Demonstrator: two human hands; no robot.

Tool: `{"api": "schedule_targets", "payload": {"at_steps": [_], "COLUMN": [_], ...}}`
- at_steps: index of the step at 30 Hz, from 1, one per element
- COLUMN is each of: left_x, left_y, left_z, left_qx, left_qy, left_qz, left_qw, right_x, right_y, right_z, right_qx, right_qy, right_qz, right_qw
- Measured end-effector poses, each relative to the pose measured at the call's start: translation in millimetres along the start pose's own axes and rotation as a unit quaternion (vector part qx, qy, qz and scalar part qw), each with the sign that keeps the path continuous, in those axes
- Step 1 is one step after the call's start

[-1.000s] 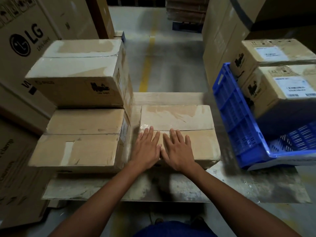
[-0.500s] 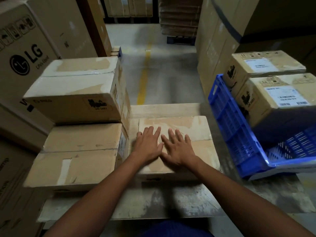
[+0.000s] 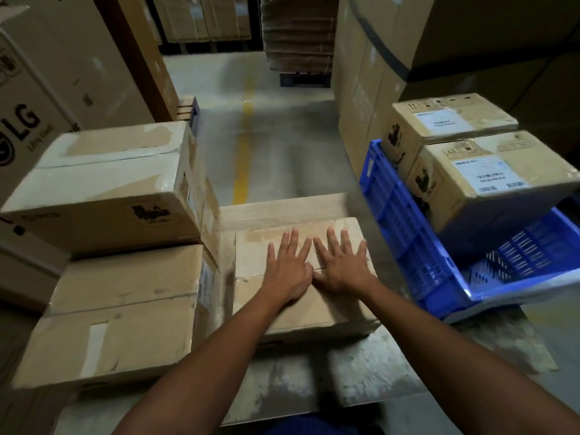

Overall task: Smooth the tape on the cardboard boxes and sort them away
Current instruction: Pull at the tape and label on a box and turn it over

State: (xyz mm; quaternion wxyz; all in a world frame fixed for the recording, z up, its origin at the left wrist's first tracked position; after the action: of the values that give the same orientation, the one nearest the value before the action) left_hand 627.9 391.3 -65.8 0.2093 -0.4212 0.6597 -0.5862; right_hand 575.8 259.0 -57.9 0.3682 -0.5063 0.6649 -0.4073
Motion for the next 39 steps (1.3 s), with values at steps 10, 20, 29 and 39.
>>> {"api": "schedule_targets", "payload": {"at_steps": [10,20,29,39], "left_x": [39,41,49,50], "left_y": [-1,4,5,24], "left_z": [-14,-27,-42,-79], "left_qx": [0.025,0.003,-0.022,-0.007], "left_qy": [0.021,0.039,0.077,0.123], "left_qz": [-0.021,-0.016,0.024,0.03], "left_qw": [0.999,0.999,0.996,0.992], "right_x": [1,5,-2,4], "right_y": [0,3,8,32], "right_z": [-24,-41,-61,-99], "right_qx": [-0.012,-0.005,-0.023,-0.022], "right_qy": [0.021,0.019,0.006,-0.013], "right_qz": [0.035,0.018,-0.002,0.03], "right_qw": [0.999,1.0,1.0,0.999]}}
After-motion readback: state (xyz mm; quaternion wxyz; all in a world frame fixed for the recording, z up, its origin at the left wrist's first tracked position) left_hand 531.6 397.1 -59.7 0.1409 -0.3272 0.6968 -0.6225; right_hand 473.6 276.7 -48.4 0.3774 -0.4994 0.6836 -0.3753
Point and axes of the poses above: each hand's wrist, its own z-axis towards the middle knuckle, its own y-axis out of the palm, x = y × z, the point moved 3 cm from there along z, towards the middle knuckle, and after that the axes turned 2 degrees about -x, right-handed, at the moved point
